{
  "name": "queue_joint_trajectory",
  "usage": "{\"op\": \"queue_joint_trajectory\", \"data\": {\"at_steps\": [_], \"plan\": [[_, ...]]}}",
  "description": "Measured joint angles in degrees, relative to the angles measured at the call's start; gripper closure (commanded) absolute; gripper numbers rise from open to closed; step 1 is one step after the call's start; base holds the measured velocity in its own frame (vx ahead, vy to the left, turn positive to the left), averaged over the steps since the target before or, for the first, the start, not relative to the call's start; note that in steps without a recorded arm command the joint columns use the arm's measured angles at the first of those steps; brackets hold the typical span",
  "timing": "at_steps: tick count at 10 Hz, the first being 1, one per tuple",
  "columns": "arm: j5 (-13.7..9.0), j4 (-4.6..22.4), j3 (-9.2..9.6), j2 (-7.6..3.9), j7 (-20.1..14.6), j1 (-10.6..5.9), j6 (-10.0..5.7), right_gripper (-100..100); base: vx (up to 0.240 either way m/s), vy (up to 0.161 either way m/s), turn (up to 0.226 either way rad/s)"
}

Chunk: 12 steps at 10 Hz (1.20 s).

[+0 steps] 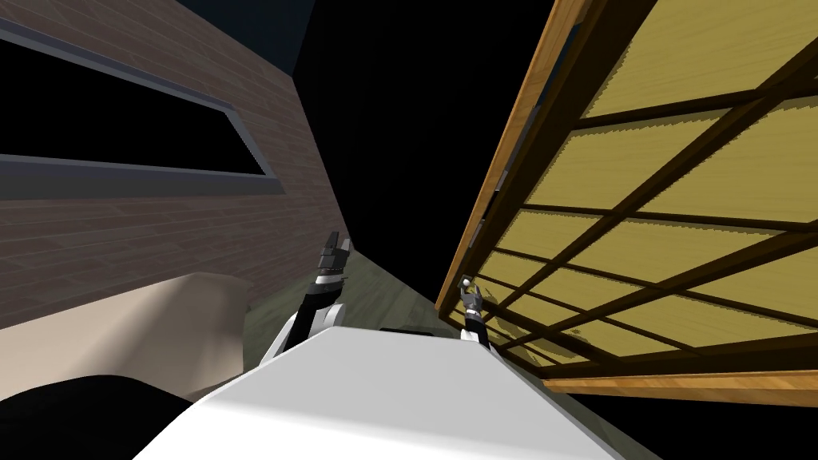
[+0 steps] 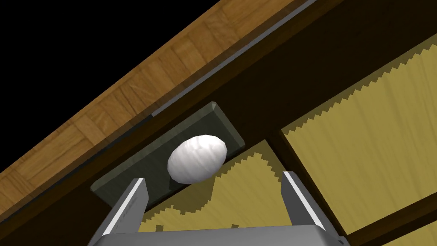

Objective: Pull the door open

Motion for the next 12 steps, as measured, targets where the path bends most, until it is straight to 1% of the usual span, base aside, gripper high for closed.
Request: {"op": "queue_joint_trajectory", "data": {"at_steps": [1, 3, 6, 8, 12], "plan": [[-0.37, 0.03, 0.12, 0.08, -1.10, -0.07, -0.01, -100, -0.043, -0.004, 0.041], [-2.04, 0.04, 0.63, 0.37, -4.24, -0.35, 0.03, -100, -0.067, -0.009, 0.057], [-3.67, -0.04, 1.13, 0.73, -8.17, -0.59, 0.13, -100, -0.051, -0.009, 0.045], [-5.39, -0.03, 1.66, 1.09, -11.29, -0.85, 0.10, -100, -0.069, -0.008, 0.054], [-7.73, 0.11, 2.39, 1.53, -16.73, -1.31, 0.12, -100, -0.056, -0.014, 0.054]]}}
